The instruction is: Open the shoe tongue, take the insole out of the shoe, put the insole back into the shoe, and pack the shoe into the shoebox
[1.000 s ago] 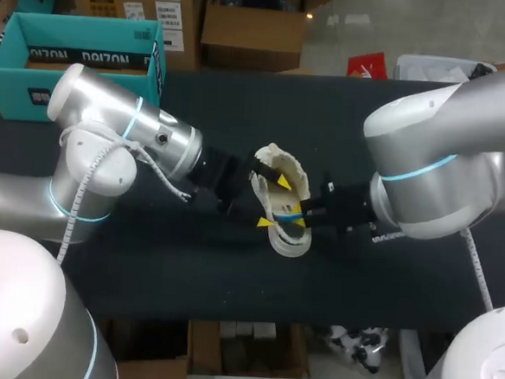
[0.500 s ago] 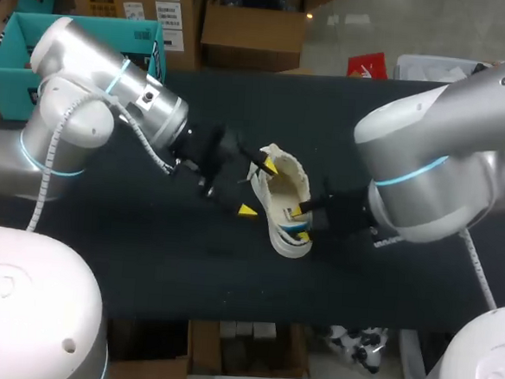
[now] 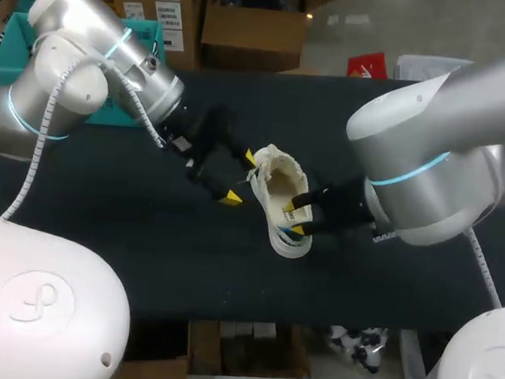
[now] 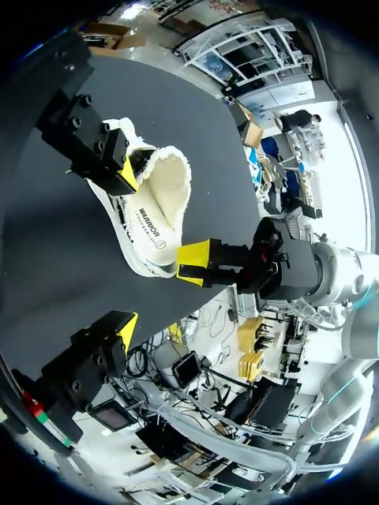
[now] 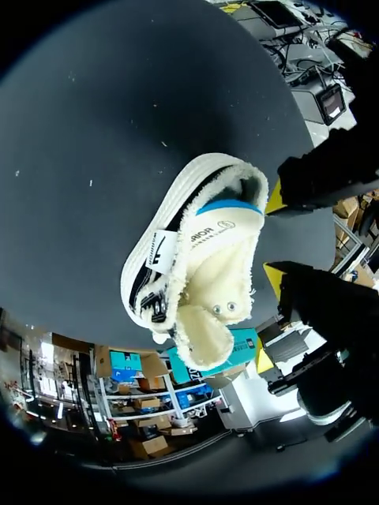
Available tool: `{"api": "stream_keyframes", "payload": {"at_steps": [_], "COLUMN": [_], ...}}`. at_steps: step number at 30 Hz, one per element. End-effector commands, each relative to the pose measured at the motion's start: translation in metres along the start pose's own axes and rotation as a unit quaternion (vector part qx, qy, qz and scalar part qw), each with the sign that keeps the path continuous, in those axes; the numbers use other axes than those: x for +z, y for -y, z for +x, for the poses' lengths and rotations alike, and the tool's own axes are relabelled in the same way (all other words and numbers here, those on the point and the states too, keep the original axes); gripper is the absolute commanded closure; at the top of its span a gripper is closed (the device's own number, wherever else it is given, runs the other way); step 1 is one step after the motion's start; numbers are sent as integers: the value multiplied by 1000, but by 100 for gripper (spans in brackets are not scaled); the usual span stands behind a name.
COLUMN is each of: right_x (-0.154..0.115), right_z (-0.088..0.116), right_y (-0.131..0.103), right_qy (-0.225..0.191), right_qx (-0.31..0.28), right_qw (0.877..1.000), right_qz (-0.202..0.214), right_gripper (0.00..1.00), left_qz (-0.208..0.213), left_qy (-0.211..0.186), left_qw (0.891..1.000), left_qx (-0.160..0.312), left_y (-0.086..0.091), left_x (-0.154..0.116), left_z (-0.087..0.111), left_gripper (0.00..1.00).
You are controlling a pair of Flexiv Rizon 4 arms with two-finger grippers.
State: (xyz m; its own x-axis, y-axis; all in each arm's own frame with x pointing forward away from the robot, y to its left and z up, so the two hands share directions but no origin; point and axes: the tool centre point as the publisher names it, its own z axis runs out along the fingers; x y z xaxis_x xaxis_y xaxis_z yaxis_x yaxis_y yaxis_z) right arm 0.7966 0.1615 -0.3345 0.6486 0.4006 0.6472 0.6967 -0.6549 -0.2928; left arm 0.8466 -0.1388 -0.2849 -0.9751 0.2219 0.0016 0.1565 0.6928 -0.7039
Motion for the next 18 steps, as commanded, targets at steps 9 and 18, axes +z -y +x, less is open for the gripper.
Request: {"api": "stream_keyframes", "payload": {"at_steps": [9, 18], "right_x": [31, 55], "right_z": [10, -3], "right_y": [-25, -40], "right_qy": [18, 37], "right_qx": [-24, -15], "right_qw": [999, 999], "right_qz": [30, 35], "right_gripper": [100, 100], "left_qz": [-25, -47], "left_qy": [-2, 20], "left_qw": [1000, 992], "left_qx": [-19, -112], "left_y": [6, -9], "left_x": [-9, -21], "left_z": [4, 8], "left_gripper": [0, 0]}}
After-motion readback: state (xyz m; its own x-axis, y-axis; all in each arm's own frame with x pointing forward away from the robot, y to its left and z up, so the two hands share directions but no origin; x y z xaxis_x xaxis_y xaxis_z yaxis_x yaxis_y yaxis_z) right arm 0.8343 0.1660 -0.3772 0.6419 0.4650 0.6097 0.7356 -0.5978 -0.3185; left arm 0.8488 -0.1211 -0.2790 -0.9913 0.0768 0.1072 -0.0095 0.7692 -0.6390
